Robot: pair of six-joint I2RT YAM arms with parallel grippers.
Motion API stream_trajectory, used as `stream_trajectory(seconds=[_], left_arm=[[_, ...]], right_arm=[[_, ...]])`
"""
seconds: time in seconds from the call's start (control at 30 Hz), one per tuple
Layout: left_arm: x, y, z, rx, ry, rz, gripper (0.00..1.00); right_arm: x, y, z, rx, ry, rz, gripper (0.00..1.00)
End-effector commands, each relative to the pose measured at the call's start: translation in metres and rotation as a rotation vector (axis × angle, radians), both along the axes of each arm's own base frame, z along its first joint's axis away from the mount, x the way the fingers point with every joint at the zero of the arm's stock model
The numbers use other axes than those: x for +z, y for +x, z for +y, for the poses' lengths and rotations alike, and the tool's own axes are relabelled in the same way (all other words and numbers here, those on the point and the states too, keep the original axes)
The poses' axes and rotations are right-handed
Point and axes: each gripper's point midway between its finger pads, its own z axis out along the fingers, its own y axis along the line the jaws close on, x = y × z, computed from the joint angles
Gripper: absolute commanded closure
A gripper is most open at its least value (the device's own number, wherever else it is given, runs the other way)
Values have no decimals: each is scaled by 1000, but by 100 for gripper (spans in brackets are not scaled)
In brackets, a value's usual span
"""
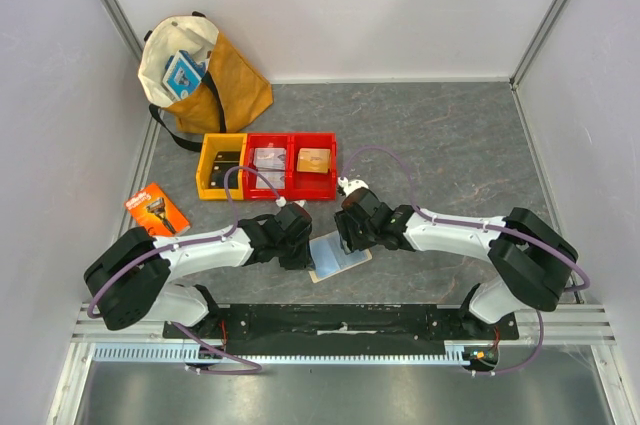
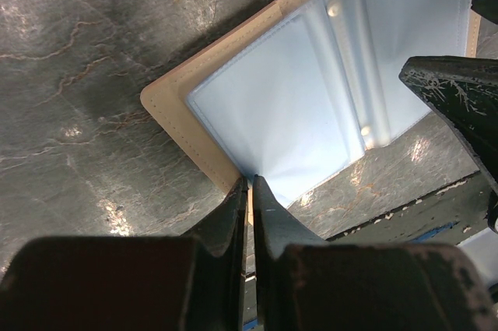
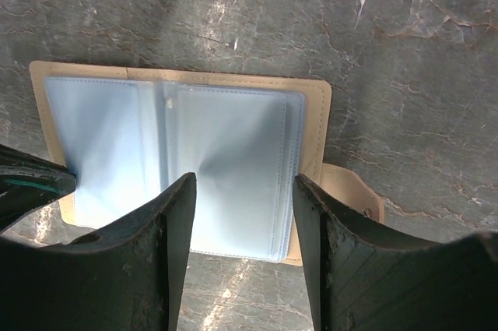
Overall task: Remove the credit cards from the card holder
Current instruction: Remove the credit card from the card holder.
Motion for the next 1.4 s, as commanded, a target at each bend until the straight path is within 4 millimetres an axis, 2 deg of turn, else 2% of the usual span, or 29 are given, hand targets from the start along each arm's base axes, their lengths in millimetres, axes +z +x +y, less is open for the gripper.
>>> stream_trajectory(seconds=[0.0, 0.17, 0.4, 0.5, 0.6, 0.73, 0.97, 1.07, 1.3, 1.37], left_arm=[[-8, -10, 3, -2, 15, 33, 91], [-8, -10, 3, -3, 15, 35, 91], [-9, -11, 3, -4, 15, 38, 91], [-9, -11, 2, -5, 14, 39, 91], [-10, -11, 3, -4, 16, 42, 91], [-10, -11, 1, -10, 10, 44, 91], [-9, -11, 0, -11, 3, 41, 91], [-9, -12, 0, -12, 0, 42, 91], [-9, -12, 0, -10, -3, 41, 91], [-10, -12, 0, -9, -3, 44, 91]], right_arm=[[2, 2, 6, 14, 19, -10, 41], [-2, -1, 6, 19, 17, 0, 48], [-8, -5, 6, 27, 13, 22, 50], [-8, -6, 8, 34, 23, 28, 54], [-7, -8, 11, 43, 30, 30, 65], [-2, -11, 18, 56, 69, 42, 74], [7, -20, 39, 100, 180, 88, 79], [17, -25, 50, 128, 251, 99, 82], [65, -30, 71, 207, 408, 70, 82], [72, -35, 75, 235, 432, 77, 82]])
